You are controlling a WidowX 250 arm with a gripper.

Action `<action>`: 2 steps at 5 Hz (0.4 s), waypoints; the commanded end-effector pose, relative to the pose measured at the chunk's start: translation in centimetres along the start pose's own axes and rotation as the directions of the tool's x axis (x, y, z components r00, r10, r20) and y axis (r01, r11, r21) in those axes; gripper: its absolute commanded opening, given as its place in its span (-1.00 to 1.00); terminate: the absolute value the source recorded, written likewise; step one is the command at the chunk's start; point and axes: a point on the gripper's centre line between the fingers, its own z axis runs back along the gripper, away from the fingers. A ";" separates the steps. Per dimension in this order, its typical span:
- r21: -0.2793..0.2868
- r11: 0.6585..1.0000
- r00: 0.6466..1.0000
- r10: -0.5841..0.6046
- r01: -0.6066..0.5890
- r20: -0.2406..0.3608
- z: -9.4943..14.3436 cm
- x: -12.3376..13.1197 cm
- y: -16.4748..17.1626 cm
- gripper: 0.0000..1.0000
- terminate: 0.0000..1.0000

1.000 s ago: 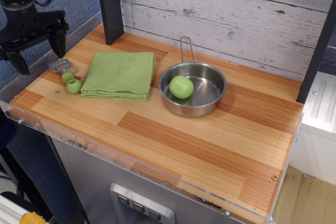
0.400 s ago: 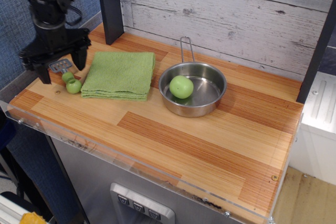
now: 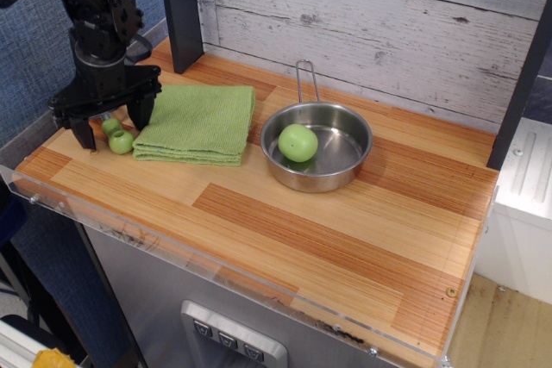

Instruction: Move the spatula to the bottom right of the pot.

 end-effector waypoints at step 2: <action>0.023 0.999 0.999 0.027 -0.028 0.047 -0.4 1.5 0.9 -1.00 -1.00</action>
